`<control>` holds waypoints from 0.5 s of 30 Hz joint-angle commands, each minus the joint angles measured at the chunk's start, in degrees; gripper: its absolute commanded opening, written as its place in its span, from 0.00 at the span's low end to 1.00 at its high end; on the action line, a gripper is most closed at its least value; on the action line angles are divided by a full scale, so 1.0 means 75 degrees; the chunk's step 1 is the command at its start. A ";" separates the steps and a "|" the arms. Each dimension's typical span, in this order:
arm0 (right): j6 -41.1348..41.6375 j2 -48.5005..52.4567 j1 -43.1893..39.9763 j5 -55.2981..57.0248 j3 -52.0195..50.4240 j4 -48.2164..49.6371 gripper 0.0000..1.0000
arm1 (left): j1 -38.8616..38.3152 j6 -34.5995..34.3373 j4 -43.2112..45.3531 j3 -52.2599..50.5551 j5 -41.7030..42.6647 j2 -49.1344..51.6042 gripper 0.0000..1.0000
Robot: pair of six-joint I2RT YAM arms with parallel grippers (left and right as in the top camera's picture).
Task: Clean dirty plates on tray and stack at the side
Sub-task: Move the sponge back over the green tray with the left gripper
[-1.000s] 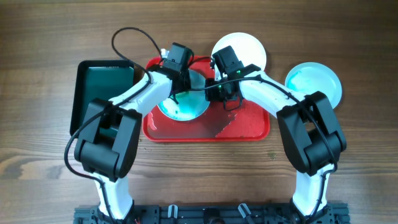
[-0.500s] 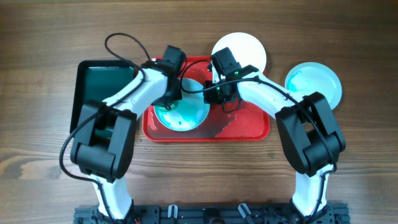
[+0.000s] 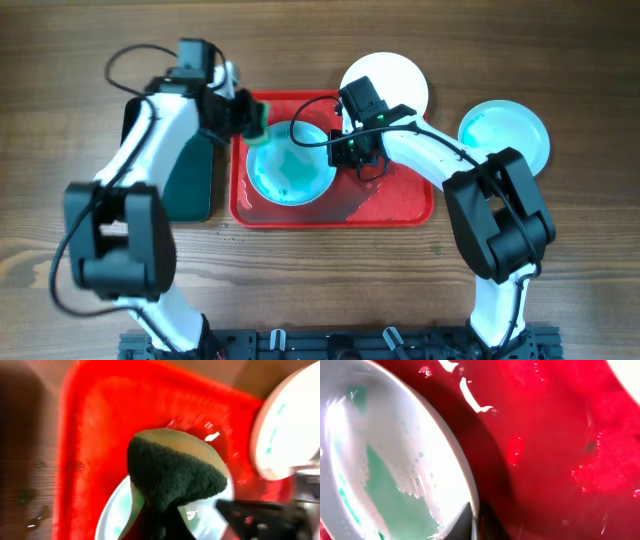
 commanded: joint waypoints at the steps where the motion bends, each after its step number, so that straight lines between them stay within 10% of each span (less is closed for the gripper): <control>1: 0.0213 0.0181 -0.0015 0.0035 0.0020 0.0044 0.18 | 0.0323 0.0163 -0.0210 0.0201 -0.0119 -0.0525 0.04; 15: 0.0286 -0.1422 0.0055 0.2157 0.0047 -0.0635 0.04 | 0.0347 0.0166 -0.0632 0.0189 -0.1343 -0.0504 0.04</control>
